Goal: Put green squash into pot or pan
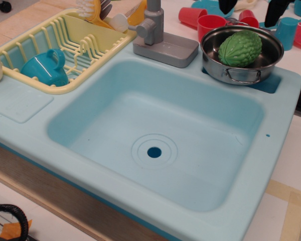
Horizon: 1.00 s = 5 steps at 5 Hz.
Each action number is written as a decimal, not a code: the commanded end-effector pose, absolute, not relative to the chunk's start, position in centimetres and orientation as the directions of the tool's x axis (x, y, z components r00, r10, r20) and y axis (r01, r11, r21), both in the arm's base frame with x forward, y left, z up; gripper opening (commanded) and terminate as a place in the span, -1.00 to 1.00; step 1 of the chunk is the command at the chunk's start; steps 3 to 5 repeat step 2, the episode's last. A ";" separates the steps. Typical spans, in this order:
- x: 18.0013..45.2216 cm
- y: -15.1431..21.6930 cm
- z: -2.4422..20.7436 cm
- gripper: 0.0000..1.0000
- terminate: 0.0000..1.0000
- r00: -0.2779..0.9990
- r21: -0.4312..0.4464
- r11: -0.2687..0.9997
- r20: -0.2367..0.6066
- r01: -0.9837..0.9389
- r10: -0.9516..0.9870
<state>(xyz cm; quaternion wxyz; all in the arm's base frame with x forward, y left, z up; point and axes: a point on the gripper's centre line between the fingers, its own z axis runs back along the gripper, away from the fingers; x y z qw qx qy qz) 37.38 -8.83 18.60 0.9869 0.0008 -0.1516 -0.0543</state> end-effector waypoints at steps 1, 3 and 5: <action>37.7 -8.7 20.2 1.00 -1.00 0.933 0.012 0.995 0.344 0.103 -0.101; 37.7 -8.7 20.2 1.00 1.00 0.933 0.012 0.995 0.344 0.103 -0.101; 37.7 -8.7 20.2 1.00 1.00 0.933 0.012 0.995 0.344 0.103 -0.101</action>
